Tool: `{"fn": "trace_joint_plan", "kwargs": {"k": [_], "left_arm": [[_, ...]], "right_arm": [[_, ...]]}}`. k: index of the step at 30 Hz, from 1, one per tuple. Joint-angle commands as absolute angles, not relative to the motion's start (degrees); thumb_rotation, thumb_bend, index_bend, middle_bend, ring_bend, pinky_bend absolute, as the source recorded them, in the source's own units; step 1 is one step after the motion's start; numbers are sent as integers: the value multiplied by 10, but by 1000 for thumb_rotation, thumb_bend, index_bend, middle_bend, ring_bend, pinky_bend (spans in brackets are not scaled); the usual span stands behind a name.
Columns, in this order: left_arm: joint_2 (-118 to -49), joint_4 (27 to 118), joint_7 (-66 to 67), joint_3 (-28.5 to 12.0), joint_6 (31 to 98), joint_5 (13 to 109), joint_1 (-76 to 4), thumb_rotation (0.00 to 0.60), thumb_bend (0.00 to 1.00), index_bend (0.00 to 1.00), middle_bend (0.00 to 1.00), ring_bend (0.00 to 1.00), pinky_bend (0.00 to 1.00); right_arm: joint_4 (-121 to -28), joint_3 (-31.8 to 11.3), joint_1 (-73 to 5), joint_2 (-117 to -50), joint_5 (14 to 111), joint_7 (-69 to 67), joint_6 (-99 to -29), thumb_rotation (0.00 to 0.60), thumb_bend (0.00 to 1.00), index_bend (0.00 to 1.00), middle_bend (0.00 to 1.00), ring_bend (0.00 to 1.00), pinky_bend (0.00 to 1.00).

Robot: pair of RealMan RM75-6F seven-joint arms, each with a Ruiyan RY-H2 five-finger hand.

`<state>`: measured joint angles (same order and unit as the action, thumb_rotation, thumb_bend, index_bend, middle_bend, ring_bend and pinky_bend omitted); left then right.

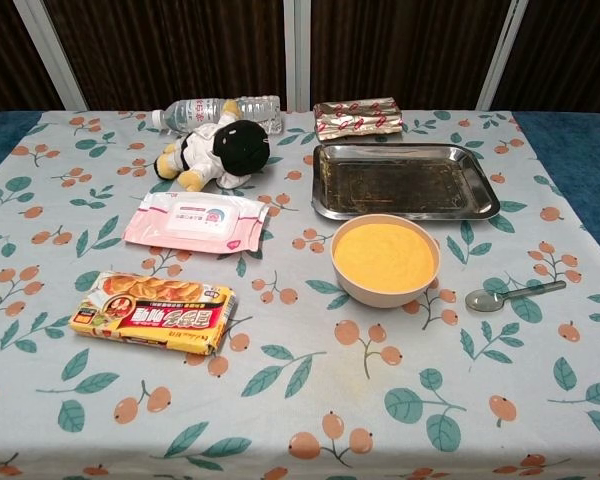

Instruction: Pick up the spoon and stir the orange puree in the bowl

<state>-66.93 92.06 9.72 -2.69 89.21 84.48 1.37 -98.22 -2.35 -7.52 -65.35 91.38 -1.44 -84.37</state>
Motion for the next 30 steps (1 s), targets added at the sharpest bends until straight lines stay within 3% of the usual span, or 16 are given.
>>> {"fn": "trace_joint_plan", "kwargs": {"k": [1,5,13,30], "left_arm": [[-668,924,96,-29,896,841,15,600,60,229,122,103,134],[-664,928,91,-29,900,836,19,600,60,229,122,103,134],[-659,935,78,-28,906,832,24,600,60,228,122,103,134],[-658,934,64,-26,896,826,22,600,60,228,122,103,134]], "right_arm": [[-982,-29,-117,-678,918,7,-783,600,157,427,802,839,957],[-960,-35,-162,-704,891,33,-700,600,164,492,945,985,1000],[-882,-43,-233,-773,814,78,-563,600,245,495,989,1000,1000],[-803,-26,-272,-827,777,132,-512,600,245,473,989,1000,1000]]}}
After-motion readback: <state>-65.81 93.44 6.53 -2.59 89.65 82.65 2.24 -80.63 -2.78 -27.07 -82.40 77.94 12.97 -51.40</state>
